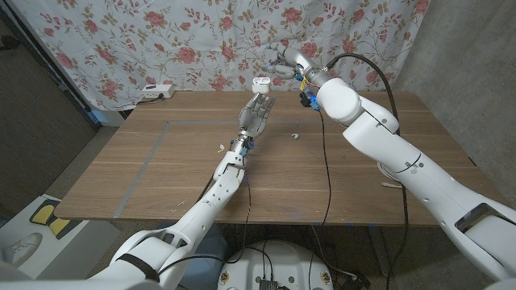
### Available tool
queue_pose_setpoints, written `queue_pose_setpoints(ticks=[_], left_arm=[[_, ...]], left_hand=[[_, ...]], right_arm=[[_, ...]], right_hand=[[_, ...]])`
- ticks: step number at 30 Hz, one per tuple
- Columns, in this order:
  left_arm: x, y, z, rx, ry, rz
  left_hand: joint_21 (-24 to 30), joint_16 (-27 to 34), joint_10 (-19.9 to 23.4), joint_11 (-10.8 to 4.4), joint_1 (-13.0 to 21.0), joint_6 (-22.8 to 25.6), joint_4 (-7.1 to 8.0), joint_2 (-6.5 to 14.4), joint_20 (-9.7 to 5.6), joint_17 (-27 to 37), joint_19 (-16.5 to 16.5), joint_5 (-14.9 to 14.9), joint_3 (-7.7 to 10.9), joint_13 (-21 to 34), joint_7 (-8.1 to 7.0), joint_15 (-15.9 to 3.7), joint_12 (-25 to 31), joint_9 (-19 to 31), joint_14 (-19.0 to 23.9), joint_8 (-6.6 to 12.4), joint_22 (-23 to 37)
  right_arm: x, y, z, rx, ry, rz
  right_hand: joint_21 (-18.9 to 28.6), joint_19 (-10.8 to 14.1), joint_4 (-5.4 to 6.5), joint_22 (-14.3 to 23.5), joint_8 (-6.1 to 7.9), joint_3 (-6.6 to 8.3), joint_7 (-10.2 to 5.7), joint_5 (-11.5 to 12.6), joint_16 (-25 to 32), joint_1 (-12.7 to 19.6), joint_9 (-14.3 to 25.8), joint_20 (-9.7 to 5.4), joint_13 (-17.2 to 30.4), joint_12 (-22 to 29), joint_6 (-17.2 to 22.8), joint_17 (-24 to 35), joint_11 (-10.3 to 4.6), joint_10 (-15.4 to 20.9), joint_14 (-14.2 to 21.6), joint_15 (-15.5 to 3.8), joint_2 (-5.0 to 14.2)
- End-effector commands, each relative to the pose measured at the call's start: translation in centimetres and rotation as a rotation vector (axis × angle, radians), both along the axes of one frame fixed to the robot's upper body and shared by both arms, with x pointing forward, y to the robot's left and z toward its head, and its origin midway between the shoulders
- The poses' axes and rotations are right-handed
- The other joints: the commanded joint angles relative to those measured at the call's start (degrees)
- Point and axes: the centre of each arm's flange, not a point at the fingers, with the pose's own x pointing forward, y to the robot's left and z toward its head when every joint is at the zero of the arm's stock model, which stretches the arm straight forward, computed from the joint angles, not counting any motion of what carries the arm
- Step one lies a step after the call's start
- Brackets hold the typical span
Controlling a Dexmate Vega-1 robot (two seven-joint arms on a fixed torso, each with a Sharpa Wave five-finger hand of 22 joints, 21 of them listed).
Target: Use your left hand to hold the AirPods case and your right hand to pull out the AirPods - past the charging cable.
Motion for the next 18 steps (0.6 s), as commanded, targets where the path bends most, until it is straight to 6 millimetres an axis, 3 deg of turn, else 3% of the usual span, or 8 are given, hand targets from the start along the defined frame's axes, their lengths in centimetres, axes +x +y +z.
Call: queue_pose_setpoints(ticks=[1,3,11,18], left_arm=[[0.0,-0.3,-0.1,0.011,0.002,-0.007],[0.1,-0.2,-0.1,0.018,-0.001,-0.001],[0.0,-0.1,-0.1,0.041,0.0,0.025],[-0.1,-0.1,0.0,0.058,-0.005,0.043]], left_hand=[[0.34,-0.07,-0.1,-0.03,4.07,1.57,0.18,3.81,-0.21,0.22,-0.27,0.3,-0.17,0.2,-0.32,0.13,0.58,15.87,0.1,1.04,0.02],[0.38,-0.1,-0.05,0.03,4.07,1.57,0.2,3.81,-0.2,0.29,-0.31,0.3,-0.17,0.02,-0.33,0.11,0.54,15.8,0.12,1.05,0.02],[0.54,-0.18,-0.18,0.0,4.13,1.46,0.2,3.77,-0.19,0.53,-0.38,0.31,-0.16,0.19,-0.21,0.14,0.79,15.59,0.17,1.04,0.0],[0.7,-0.27,-0.19,-0.13,4.15,1.55,0.2,3.71,-0.19,0.75,-0.43,0.31,-0.15,0.14,-0.13,0.19,0.91,15.39,0.19,1.1,-0.02]], right_arm=[[0.1,0.9,0.2,-0.032,-0.019,-0.008],[0.0,1.2,0.2,-0.041,-0.023,-0.007],[-0.3,1.9,0.1,-0.08,-0.047,-0.016],[-0.5,2.3,0.1,-0.122,-0.053,-0.038]], right_hand=[[0.04,-0.1,-0.53,0.15,0.41,0.26,-0.49,0.23,-0.02,0.8,0.05,0.12,-0.23,-0.66,0.04,-0.12,0.09,0.43,-0.43,-3.43,-0.3],[-0.07,-0.45,-0.7,0.14,0.42,0.34,-0.55,0.27,-0.1,1.0,0.05,0.22,-0.46,-0.95,-0.03,-0.2,0.7,0.41,-0.7,-3.31,-0.31],[-0.19,-1.0,-1.18,0.1,0.38,0.54,-0.85,0.43,-0.11,1.59,0.04,0.24,-1.26,-1.71,-0.35,-0.52,-0.42,1.15,-0.98,-3.02,-0.42],[-0.33,-1.76,-1.47,0.06,-0.11,0.64,-0.55,0.65,-0.29,1.98,0.05,0.62,-2.07,-2.66,-2.01,-0.98,-0.07,1.39,-1.43,-2.39,-0.65]])
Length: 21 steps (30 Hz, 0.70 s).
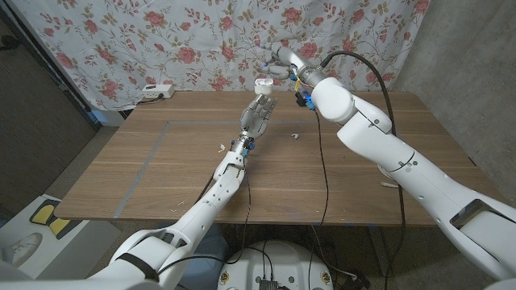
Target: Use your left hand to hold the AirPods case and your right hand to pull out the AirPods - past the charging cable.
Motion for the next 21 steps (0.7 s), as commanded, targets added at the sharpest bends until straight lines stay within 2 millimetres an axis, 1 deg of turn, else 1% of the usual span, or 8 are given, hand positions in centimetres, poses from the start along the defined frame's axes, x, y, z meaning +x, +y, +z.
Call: queue_pose_setpoints(ticks=[1,2,5,6,7,10,17,21], left_arm=[[-0.12,0.11,0.14,0.037,-0.02,0.035],[-0.2,0.13,0.18,0.039,-0.019,0.046],[-0.17,0.19,0.15,0.043,-0.019,0.053],[-0.15,0.19,0.14,0.044,-0.022,0.053],[-0.17,0.21,0.11,0.049,-0.022,0.06],[-0.17,0.13,0.11,0.048,-0.025,0.054],[-0.2,0.13,0.31,0.052,-0.041,0.062],[-0.24,0.05,0.35,0.052,-0.045,0.057]], left_hand=[[0.22,-0.28,-0.24,-0.03,2.95,1.6,0.23,3.59,0.04,0.2,-0.25,0.42,-0.14,0.12,-0.07,0.19,0.46,15.37,0.19,1.12,-0.02],[0.25,-0.3,-0.13,-0.04,2.94,1.64,0.23,3.58,0.01,0.23,-0.23,0.42,-0.14,0.06,-0.09,0.22,0.49,15.34,0.17,1.14,-0.02],[0.33,-0.31,-0.17,-0.06,2.99,1.64,0.2,3.55,0.01,0.33,-0.21,0.42,-0.12,0.08,-0.16,0.21,0.55,15.26,0.23,1.15,-0.03],[0.33,-0.31,-0.22,-0.06,2.99,1.62,0.18,3.52,0.02,0.35,-0.26,0.42,-0.13,0.1,-0.08,0.19,0.56,15.25,0.24,1.15,-0.03],[0.36,-0.34,-0.16,-0.09,2.99,1.62,0.19,3.53,0.03,0.38,-0.25,0.42,-0.12,0.04,-0.06,0.18,0.57,15.21,0.23,1.15,-0.03],[0.42,-0.38,-0.11,-0.12,3.0,1.65,0.19,3.53,0.02,0.45,-0.29,0.42,-0.1,0.03,-0.11,0.19,0.63,15.19,0.22,1.2,-0.04],[0.56,-0.47,-0.24,0.08,2.98,1.64,0.22,3.51,0.05,0.65,-0.36,0.42,-0.06,0.01,-0.08,0.22,0.69,15.08,0.21,1.28,-0.05],[0.66,-0.54,-0.12,0.04,3.0,1.7,0.2,3.49,0.0,0.76,-0.36,0.42,-0.03,-0.16,-0.18,0.18,0.71,14.99,0.2,1.33,-0.06]], right_arm=[[-0.38,0.86,-0.04,-0.067,-0.018,-0.027],[-0.39,0.89,-0.04,-0.074,-0.017,-0.033],[-0.39,0.97,-0.02,-0.092,-0.012,-0.043],[-0.38,0.99,-0.02,-0.096,-0.01,-0.044],[-0.38,1.03,-0.02,-0.101,-0.009,-0.045],[-0.4,1.21,-0.02,-0.121,-0.008,-0.06],[-0.24,1.44,-0.13,-0.14,-0.003,-0.088],[-0.17,1.45,-0.18,-0.142,-0.001,-0.108]], right_hand=[[-0.05,-0.52,-0.39,0.09,-0.24,0.03,0.43,0.69,-0.4,0.9,0.05,0.19,-0.61,-0.94,-1.76,-0.29,0.76,0.42,-0.75,-2.16,-0.06],[-0.09,-0.66,-0.37,0.09,-0.33,0.03,0.53,0.72,-0.41,0.89,0.05,0.26,-0.71,-1.09,-2.09,-0.34,0.82,0.36,-0.78,-2.09,-0.06],[-0.06,-0.86,-0.37,0.07,-0.68,-0.04,1.04,0.86,-0.47,0.86,0.05,0.43,-1.27,-1.85,-3.63,-0.66,1.86,0.2,-0.91,-1.81,-0.2],[-0.05,-0.96,-0.32,0.07,-0.62,-0.1,1.18,0.92,-0.5,0.77,0.06,0.51,-1.57,-2.32,-3.91,-0.82,2.75,-0.08,-0.99,-1.67,-0.24],[-0.05,-1.01,-0.28,0.06,-0.63,-0.14,1.37,0.94,-0.53,0.71,0.06,0.56,-1.69,-2.48,-4.13,-0.89,2.9,-0.12,-1.07,-1.58,-0.26],[-0.03,-1.17,-0.23,0.06,-0.63,-0.23,1.62,1.05,-0.63,0.6,0.06,0.7,-2.16,-3.11,-4.82,-1.17,4.28,-0.23,-1.32,-1.33,-0.34],[0.01,-1.33,-0.13,0.05,-0.64,-0.34,1.92,1.2,-0.73,0.42,0.05,0.98,-2.81,-4.31,-5.93,-1.54,5.22,-1.14,-1.66,-0.86,-0.32],[0.06,-1.28,-0.13,0.05,-0.57,-0.37,2.0,1.24,-0.72,0.4,0.05,1.02,-2.96,-4.56,-6.0,-1.64,5.24,-1.25,-1.64,-0.72,-0.34]])
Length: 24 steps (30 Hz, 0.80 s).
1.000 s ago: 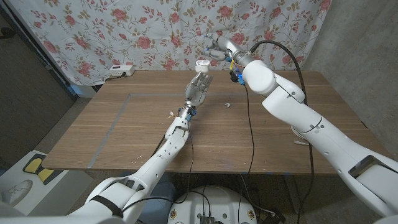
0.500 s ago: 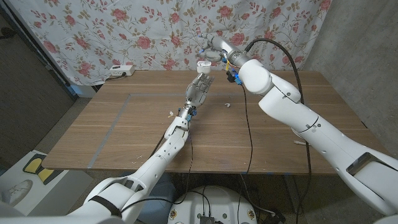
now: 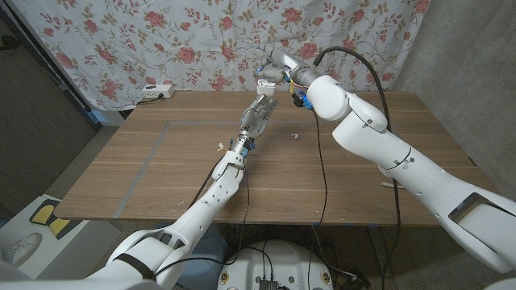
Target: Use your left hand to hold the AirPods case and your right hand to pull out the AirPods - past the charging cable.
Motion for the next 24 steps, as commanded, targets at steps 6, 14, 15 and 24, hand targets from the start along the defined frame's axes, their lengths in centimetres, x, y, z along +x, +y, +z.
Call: queue_pose_setpoints(ticks=[6,14,15,24], left_arm=[[-0.06,0.05,0.39,0.006,-0.02,0.006],[-0.09,0.11,0.5,-0.002,-0.024,0.002],[-0.06,0.13,0.52,0.0,-0.027,-0.001],[-0.11,0.21,0.46,0.006,-0.026,0.006]], left_hand=[[0.4,-0.29,0.04,0.17,3.07,1.67,0.4,3.47,0.11,0.39,-0.45,0.3,0.19,-0.15,-0.12,0.14,0.4,14.84,0.22,1.36,-0.07],[0.61,-0.36,-0.06,0.19,3.05,1.81,0.37,3.37,0.13,0.6,-0.42,0.27,0.21,-0.2,-0.01,0.14,0.48,14.73,0.33,1.52,-0.09],[0.64,-0.36,-0.05,0.13,3.06,1.83,0.35,3.34,0.1,0.62,-0.39,0.27,0.2,-0.19,-0.02,0.14,0.5,14.71,0.34,1.54,-0.09],[0.81,-0.5,-0.19,0.14,3.02,1.81,0.35,3.32,0.11,0.79,-0.49,0.27,0.25,-0.18,-0.06,0.05,0.59,14.66,0.39,1.69,-0.11]], right_arm=[[-0.08,0.39,-0.24,-0.037,-0.033,-0.103],[-0.16,0.57,-0.47,-0.042,-0.062,-0.147],[-0.14,0.58,-0.49,-0.043,-0.063,-0.149],[0.12,0.64,-0.69,-0.05,-0.057,-0.151]], right_hand=[[0.28,0.46,0.38,0.14,0.42,-0.22,0.27,0.38,0.3,-0.22,0.04,-0.01,-0.47,-0.42,-0.41,-0.27,0.63,1.31,0.82,-0.47,-0.14],[0.54,1.22,0.31,0.14,0.8,-0.25,0.49,0.48,0.89,-0.21,0.02,-0.36,-1.07,-0.53,0.11,-0.65,0.26,3.27,2.08,-0.85,-0.06],[0.57,1.32,0.27,0.14,0.84,-0.24,0.52,0.49,0.91,-0.17,0.01,-0.43,-1.15,-0.5,0.15,-0.72,0.26,3.68,2.13,-0.89,-0.08],[0.69,1.79,0.31,0.14,0.98,-0.24,0.68,0.55,1.15,-0.19,-0.01,-0.8,-1.52,-0.72,0.38,-0.94,-0.28,4.57,2.53,-0.91,0.1]])
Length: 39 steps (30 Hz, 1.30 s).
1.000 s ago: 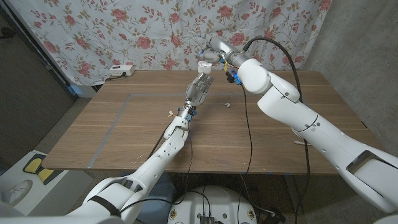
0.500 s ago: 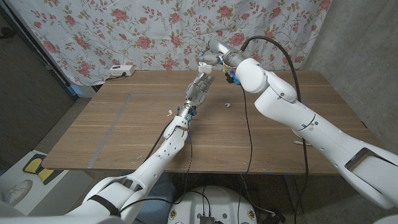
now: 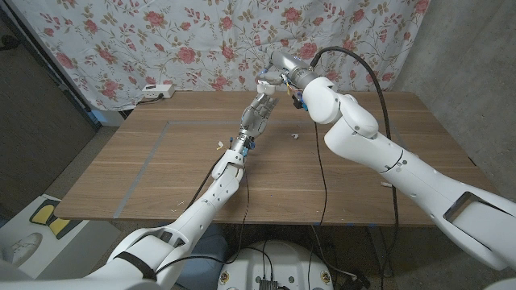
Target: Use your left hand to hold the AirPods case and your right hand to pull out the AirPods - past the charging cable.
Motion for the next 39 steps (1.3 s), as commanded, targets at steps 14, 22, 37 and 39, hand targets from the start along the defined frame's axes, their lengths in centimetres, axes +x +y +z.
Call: queue_pose_setpoints(ticks=[14,22,37,39], left_arm=[[-0.14,0.26,-0.2,-0.007,-0.001,0.002],[-0.37,0.25,-0.21,0.003,-0.006,0.014],[-0.66,0.23,-0.37,-0.003,-0.004,0.012],[-0.67,0.14,-0.38,-0.001,0.0,0.012]], left_hand=[[0.68,-0.37,0.03,0.14,2.94,1.7,0.35,3.28,0.12,0.55,-0.4,0.33,0.38,-0.23,-0.14,0.07,0.47,14.47,0.46,1.92,0.15],[0.82,-0.44,-0.16,0.1,2.84,1.53,0.4,3.27,0.09,0.64,-0.49,0.31,0.36,-0.07,-0.14,0.09,0.61,14.38,0.6,1.97,0.14],[1.12,-0.68,-0.25,0.03,2.84,1.46,0.3,3.23,0.0,0.77,-0.57,0.32,0.4,-0.05,-0.15,0.12,0.78,14.25,0.61,2.2,0.12],[1.14,-0.67,-0.28,-0.01,2.81,1.38,0.34,3.27,0.0,0.81,-0.61,0.32,0.41,-0.14,-0.12,0.13,0.73,14.28,0.66,2.22,0.11]], right_arm=[[0.42,0.33,-0.67,-0.027,0.012,-0.026],[0.29,0.18,-0.89,-0.031,0.017,-0.031],[-0.25,-0.02,-1.12,-0.031,0.001,-0.013],[-0.33,-0.06,-1.12,-0.027,-0.005,-0.01]], right_hand=[[0.37,0.65,0.22,0.12,0.48,-0.13,0.08,0.57,0.67,-0.44,-0.03,-0.08,-0.45,-0.66,0.51,-0.16,-0.48,1.25,1.27,-1.16,0.16],[0.34,0.7,0.23,0.12,0.52,-0.13,0.1,0.6,0.7,-0.47,-0.05,-0.15,-0.75,-1.1,0.64,-0.35,-0.4,1.37,1.16,-1.14,0.25],[0.23,0.65,0.24,0.12,0.46,-0.07,-0.14,0.65,0.72,-0.47,-0.06,-0.23,-1.18,-1.69,0.5,-0.65,-1.61,1.87,0.8,-1.62,0.47],[0.12,0.39,0.3,0.12,0.27,-0.02,-0.62,0.66,0.49,-0.5,-0.06,0.03,-1.0,-1.88,-0.04,-0.79,-2.75,1.54,0.2,-1.31,0.63]])
